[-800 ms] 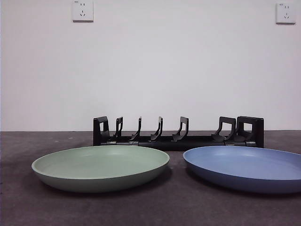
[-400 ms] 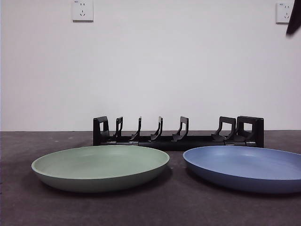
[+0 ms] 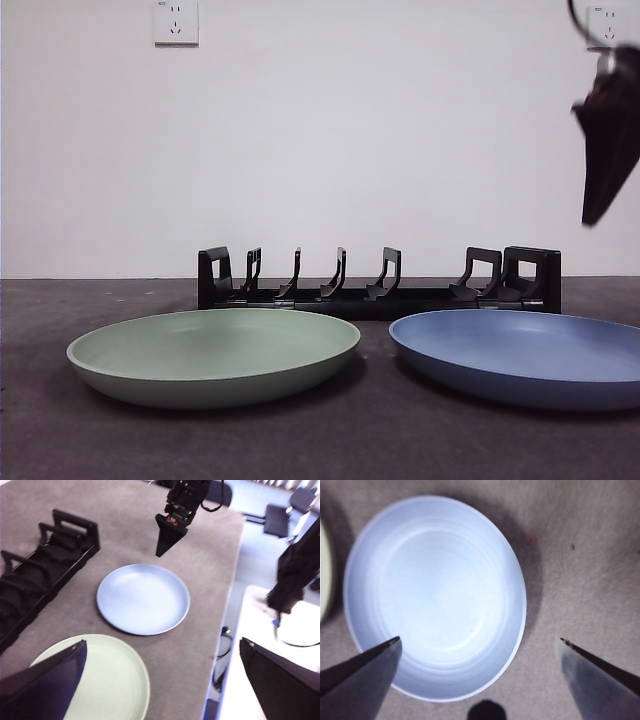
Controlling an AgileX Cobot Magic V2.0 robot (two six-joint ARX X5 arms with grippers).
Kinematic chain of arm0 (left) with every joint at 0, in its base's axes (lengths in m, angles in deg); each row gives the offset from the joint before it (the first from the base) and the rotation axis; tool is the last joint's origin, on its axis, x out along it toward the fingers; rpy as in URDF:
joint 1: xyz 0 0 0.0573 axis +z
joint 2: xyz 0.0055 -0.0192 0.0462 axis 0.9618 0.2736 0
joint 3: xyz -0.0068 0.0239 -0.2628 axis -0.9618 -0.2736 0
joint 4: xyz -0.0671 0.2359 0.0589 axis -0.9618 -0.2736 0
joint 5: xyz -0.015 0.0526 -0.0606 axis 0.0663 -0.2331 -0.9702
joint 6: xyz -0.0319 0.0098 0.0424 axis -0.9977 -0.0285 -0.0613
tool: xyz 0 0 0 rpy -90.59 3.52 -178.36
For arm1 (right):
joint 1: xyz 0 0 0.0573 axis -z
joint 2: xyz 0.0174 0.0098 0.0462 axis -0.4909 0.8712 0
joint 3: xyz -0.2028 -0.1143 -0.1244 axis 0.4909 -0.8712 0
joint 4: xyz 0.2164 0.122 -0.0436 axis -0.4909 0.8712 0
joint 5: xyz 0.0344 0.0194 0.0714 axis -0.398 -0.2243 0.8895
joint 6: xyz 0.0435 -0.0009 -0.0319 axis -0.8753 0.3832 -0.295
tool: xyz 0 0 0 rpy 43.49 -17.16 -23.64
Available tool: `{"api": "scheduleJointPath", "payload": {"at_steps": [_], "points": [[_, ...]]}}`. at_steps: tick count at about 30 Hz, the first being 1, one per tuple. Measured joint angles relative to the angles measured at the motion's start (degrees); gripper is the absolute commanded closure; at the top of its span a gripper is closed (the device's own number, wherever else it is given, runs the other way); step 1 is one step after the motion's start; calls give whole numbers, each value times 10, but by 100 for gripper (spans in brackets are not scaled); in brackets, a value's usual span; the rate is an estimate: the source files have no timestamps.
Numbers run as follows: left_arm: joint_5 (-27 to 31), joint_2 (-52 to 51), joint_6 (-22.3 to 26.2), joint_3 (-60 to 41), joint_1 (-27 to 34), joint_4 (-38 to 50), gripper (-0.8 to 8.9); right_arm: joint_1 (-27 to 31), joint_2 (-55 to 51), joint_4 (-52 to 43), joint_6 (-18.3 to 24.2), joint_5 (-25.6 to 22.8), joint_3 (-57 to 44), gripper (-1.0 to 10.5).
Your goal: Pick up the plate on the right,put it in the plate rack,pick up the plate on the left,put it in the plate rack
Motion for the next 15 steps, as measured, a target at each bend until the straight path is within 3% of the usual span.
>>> {"api": "scheduleJointPath", "payload": {"at_steps": [5,10,15], "points": [[39,12,15,0,-21,0,184,0,55,-8,0,-12,0,421],[59,24,24,0,-33,2,184,0,90,-16,0,-13,0,565],[69,35,26,0,-36,3,185,-8,113,-22,0,-14,0,574]]}}
